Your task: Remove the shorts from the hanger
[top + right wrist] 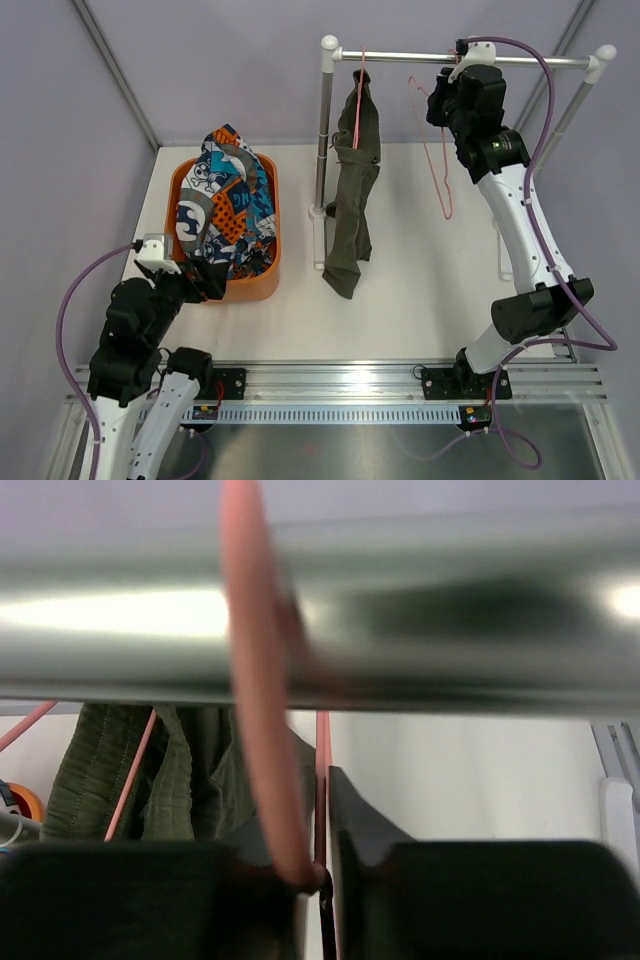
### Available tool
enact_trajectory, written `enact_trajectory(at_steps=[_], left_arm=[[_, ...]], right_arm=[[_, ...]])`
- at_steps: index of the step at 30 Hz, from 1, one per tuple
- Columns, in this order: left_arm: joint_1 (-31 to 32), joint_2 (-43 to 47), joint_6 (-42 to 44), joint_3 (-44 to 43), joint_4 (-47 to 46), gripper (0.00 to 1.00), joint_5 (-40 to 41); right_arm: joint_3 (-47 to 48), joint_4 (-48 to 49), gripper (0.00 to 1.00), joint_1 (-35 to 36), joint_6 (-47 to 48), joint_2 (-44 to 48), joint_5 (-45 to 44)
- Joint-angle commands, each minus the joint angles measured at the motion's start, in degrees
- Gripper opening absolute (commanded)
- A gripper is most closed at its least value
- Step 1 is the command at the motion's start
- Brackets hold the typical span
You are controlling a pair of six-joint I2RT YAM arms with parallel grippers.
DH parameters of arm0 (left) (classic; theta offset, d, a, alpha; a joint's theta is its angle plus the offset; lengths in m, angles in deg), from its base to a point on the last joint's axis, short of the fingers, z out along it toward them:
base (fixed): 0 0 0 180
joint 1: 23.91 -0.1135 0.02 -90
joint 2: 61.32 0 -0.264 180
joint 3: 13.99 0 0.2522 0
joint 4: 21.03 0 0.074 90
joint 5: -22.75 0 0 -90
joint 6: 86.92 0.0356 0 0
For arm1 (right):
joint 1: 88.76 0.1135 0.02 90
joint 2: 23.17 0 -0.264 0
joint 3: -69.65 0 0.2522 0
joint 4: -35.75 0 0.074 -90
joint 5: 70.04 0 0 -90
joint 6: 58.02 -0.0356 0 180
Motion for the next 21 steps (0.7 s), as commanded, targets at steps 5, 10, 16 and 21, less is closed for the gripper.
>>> enact_trajectory(at_steps=[5,10,16,21], left_arm=[[0.32,2.62,-1.04,2.27,-5.08,0.99,4.57],[0.32,3.76,-1.13,2.80,-5.17,0.99,5.19],[0.32,4.11,-1.13,2.97,-5.26,0.99,5.27],[0.41,4.47,-1.21,3.15,-5.26,0.99,5.54]], right_arm=[[0.31,-3.07,0.44,-0.33,-1.97,3.43,-3.14],[1.10,-5.62,0.48,-0.24,-3.38,5.88,-4.63],[-0.39,-7.20,0.55,0.98,-5.05,12.21,-6.21],[0.66,-8.88,0.57,7.74,-3.83,16.08,-11.66]])
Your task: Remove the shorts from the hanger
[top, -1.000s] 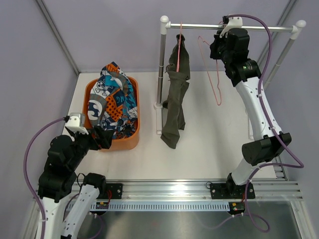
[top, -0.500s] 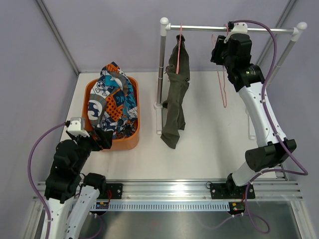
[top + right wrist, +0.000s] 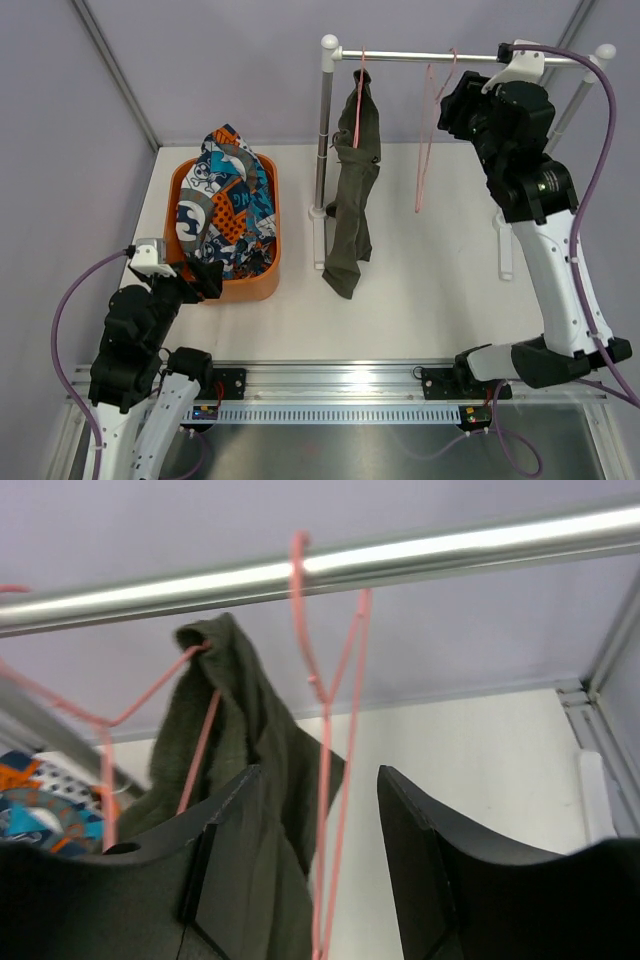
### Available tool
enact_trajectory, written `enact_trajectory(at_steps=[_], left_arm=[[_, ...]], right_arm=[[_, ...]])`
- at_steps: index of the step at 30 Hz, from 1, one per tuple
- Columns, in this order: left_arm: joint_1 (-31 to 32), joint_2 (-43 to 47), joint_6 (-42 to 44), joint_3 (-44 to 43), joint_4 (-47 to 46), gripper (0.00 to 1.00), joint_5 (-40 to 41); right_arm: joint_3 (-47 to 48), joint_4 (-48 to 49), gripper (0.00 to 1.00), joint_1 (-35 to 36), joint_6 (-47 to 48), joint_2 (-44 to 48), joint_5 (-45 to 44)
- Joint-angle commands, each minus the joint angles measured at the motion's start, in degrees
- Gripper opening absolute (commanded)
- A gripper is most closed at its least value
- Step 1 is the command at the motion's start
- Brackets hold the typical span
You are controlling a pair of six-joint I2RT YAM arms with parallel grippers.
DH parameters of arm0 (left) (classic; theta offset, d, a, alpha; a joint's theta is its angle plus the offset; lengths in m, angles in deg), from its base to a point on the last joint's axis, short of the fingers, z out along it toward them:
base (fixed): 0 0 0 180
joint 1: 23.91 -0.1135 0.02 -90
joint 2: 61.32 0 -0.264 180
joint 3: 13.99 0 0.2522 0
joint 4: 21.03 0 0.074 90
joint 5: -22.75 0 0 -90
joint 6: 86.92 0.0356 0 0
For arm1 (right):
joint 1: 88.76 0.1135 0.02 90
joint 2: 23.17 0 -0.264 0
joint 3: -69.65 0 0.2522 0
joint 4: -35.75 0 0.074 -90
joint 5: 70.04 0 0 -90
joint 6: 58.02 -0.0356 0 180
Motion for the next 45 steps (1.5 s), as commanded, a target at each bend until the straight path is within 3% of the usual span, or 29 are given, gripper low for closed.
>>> enact_trajectory(at_steps=[1,5,12,20,31,35,45], left_arm=[[0.19,1.16,-0.27,0.48,-3.14,0.99,1.41],[0.19,1.25,-0.36,0.57,-3.14,0.99,1.49],[0.28,1.52,-0.45,0.66,-3.14,0.99,1.76],[0.45,1.96,-0.54,0.75,-3.14,0.99,2.20],[1.51,2.57,-0.54,0.92,-3.14,0.99,2.81],[1.68,2.75,-0.54,0.92,-3.05,0.99,3.08],[2.65,3.36,-0.63,1.01,-2.96,0.99,3.60]], right_arm=[[1.34,-0.27,0.58,8.02,1.18,2.23,-5.63],[3.79,-1.23,0.59,15.86,2.50,0.30,-8.80],[9.94,0.69,0.60,21.94,4.70,-9.44,-12.93],[17.24,3.86,0.62,22.56,7.51,-20.08,-13.90],[18.65,14.32,0.61,22.56,15.06,-25.80,-19.88],[23.83,12.13,0.58,22.56,15.87,-30.19,-21.63],[23.58,12.48,0.53,20.72,13.85,-31.79,-21.73]])
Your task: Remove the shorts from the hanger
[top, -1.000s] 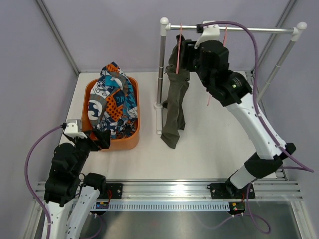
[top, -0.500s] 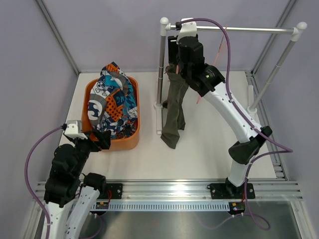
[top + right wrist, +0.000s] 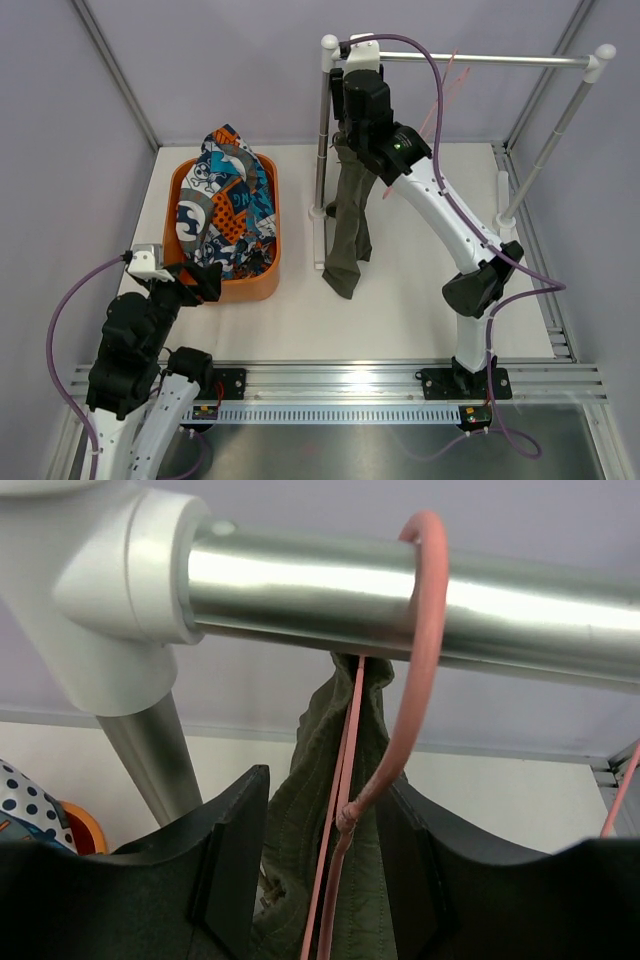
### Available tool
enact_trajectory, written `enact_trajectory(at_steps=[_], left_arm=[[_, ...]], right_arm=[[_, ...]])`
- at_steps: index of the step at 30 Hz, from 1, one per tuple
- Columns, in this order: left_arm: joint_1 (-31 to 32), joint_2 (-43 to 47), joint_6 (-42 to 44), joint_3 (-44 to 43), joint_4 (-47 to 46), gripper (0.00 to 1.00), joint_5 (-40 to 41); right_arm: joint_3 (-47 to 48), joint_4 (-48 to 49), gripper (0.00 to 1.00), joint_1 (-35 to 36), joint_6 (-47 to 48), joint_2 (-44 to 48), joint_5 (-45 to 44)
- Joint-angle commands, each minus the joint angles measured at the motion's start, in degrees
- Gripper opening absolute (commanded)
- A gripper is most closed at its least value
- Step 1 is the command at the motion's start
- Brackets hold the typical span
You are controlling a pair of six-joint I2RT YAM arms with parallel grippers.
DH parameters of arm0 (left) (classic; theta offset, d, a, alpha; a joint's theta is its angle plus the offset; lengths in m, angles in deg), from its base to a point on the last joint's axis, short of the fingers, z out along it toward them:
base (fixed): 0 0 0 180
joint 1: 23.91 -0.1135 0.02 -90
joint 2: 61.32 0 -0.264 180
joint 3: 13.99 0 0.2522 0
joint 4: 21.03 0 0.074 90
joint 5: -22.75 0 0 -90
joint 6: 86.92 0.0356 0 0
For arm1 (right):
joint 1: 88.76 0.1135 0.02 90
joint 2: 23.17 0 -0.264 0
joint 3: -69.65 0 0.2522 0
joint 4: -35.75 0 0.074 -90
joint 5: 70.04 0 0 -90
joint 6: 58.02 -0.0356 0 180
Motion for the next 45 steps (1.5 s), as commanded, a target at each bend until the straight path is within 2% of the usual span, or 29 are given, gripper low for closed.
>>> enact_trajectory(at_steps=[1,10,15,19,22,23,27,36,45], left_arm=[[0.46,0.74,-0.58,0.16,-2.53,0.99,1.22],[0.82,0.83,-0.67,0.07,-2.35,0.99,1.75],[0.99,0.92,-0.67,0.07,-2.26,0.99,1.92],[1.08,0.83,-0.76,0.07,-2.26,0.99,2.01],[1.17,0.92,-0.76,0.07,-2.17,0.99,2.10],[1.17,0.83,-0.76,0.07,-2.17,0.99,2.10],[1.25,0.83,-0.76,0.07,-2.17,0.99,2.36],[1.43,0.74,-0.76,0.07,-2.26,0.99,2.28],[1.43,0.39,-0.76,0.07,-2.17,0.99,2.28]], right_arm=[[1.83,2.23,0.52,-1.14,-0.95,0.34,-1.55],[2.62,1.53,0.41,-2.46,-1.66,-0.53,-0.76],[2.18,1.53,0.39,-2.90,-2.10,-0.27,-0.41],[2.35,1.35,0.32,-3.08,-2.27,-0.27,-0.23],[2.53,1.18,0.23,-3.16,-2.36,-0.36,0.29],[2.62,0.91,0.16,-3.25,-2.45,-0.44,0.38],[3.32,-0.14,0.00,-3.34,-2.62,0.08,0.73],[4.29,-1.02,0.00,-3.25,-2.98,6.31,2.75],[-3.62,1.17,0.00,-3.34,-4.03,14.48,3.63]])
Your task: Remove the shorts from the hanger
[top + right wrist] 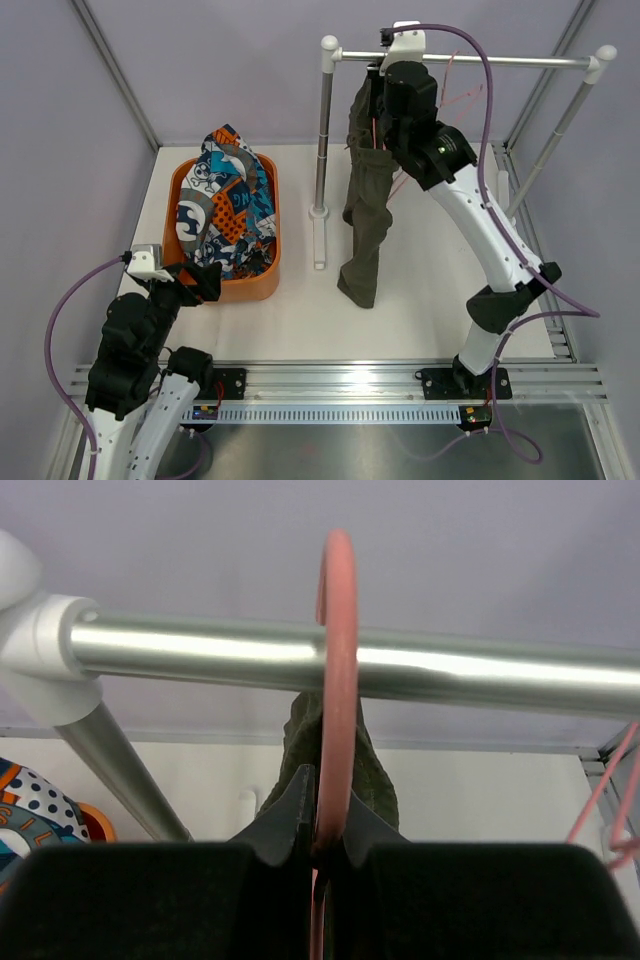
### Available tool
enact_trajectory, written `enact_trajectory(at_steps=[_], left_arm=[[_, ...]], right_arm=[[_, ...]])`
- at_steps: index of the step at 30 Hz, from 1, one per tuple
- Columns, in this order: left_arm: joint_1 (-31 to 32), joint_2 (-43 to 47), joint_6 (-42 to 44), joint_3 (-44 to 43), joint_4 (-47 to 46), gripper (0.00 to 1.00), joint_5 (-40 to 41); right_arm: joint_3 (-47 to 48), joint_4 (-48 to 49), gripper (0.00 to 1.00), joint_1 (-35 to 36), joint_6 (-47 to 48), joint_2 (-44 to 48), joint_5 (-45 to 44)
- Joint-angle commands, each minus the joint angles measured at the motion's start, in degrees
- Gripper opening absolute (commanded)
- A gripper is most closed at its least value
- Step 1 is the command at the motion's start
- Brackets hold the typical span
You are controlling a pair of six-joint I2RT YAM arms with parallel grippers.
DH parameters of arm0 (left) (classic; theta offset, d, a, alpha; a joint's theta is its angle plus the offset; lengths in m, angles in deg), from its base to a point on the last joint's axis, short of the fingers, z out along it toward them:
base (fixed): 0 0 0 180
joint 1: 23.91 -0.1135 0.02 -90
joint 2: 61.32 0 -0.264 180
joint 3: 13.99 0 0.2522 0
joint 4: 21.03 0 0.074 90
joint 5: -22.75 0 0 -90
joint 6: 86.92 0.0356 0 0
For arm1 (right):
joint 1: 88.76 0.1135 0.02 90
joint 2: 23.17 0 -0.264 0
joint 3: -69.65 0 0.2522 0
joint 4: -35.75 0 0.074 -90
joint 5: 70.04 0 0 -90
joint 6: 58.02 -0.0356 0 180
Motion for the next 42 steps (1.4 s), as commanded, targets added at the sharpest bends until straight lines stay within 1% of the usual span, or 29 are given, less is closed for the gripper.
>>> enact_trajectory(at_steps=[1,3,5,8,14,15,17,20,21,23,25,27,30,32,33,35,36,38,39,41,42], left_arm=[[0.38,-0.09,-0.34,0.07,-2.22,0.99,0.81],[0.38,-0.27,-0.34,0.07,-2.22,0.99,0.73],[0.38,-0.62,-0.34,-0.02,-2.22,0.99,0.73],[0.38,-0.88,-0.34,-0.02,-2.22,0.99,0.81],[0.38,-1.85,-0.17,-0.02,-2.31,0.99,0.29],[0.38,-2.11,-0.17,-0.10,-2.39,0.99,0.02],[0.38,-2.47,0.01,-0.10,-2.57,0.99,-0.33],[0.38,-4.04,0.71,-0.63,-3.01,0.99,-3.22],[0.38,-5.01,0.71,-1.50,-3.27,0.99,-5.84],[0.38,-9.83,-0.07,-2.74,-3.53,0.98,-9.19],[0.38,-14.56,-1.74,-3.88,-6.34,0.95,-12.80],[0.47,-16.70,-5.34,-4.58,-10.89,0.93,-15.87],[1.26,-20.65,-9.21,-6.25,-16.61,0.93,-17.29],[3.80,-24.94,-10.27,-9.14,-18.12,0.93,-16.77],[6.94,-26.44,-10.36,-10.20,-19.00,0.93,-14.59],[10.99,-30.39,-10.62,-12.83,-19.79,0.93,-11.16],[15.54,-31.63,-10.71,-13.54,-21.19,0.93,-7.22],[20.13,-34.62,-10.45,-16.08,-22.34,0.94,-2.99],[24.85,-38.29,-10.19,-17.32,-22.52,0.94,1.47],[29.27,-42.26,-9.40,-19.78,-22.43,0.94,6.06],[32.69,-45.76,-9.31,-21.79,-22.69,0.94,10.35]], right_arm=[[-1.59,4.98,0.00,-0.48,-0.73,6.28,0.64],[-1.77,3.93,0.00,-0.48,-0.64,6.98,0.64],[-2.91,2.44,0.00,-0.48,-2.91,7.86,0.64],[-7.56,1.46,0.00,-0.48,-5.46,11.37,1.78],[-20.65,-1.35,0.00,-0.39,-11.79,22.09,7.31],[-23.89,-1.53,0.00,-0.39,-12.50,24.97,7.93],[-26.46,-2.75,0.00,-0.30,-14.17,27.71,9.25],[-30.94,-5.04,0.00,0.05,-16.19,32.20,12.41],[-32.08,-5.57,0.00,0.31,-16.55,33.95,13.20],[-34.63,-7.41,0.00,1.97,-17.51,35.02,14.53],[-36.92,-8.73,0.00,3.56,-18.13,35.90,14.35],[-39.28,-9.44,0.00,6.10,-19.27,36.86,13.48],[-43.06,-9.00,0.00,9.18,-21.12,39.05,13.12],[-44.39,-9.17,0.00,11.03,-22.17,40.11,12.95],[-45.27,-9.44,0.00,13.21,-22.52,40.29,12.34],[-45.97,-10.14,0.00,15.60,-23.32,40.82,10.05],[-46.67,-10.14,0.00,16.74,-23.58,41.08,9.18],[-47.21,-10.40,0.00,19.03,-24.37,41.43,7.41],[-47.47,-10.58,0.00,19.64,-24.55,41.70,6.80],[-47.73,-11.11,0.00,21.40,-25.07,42.22,4.78],[-48.08,-11.02,0.00,21.58,-25.34,42.66,4.68]])
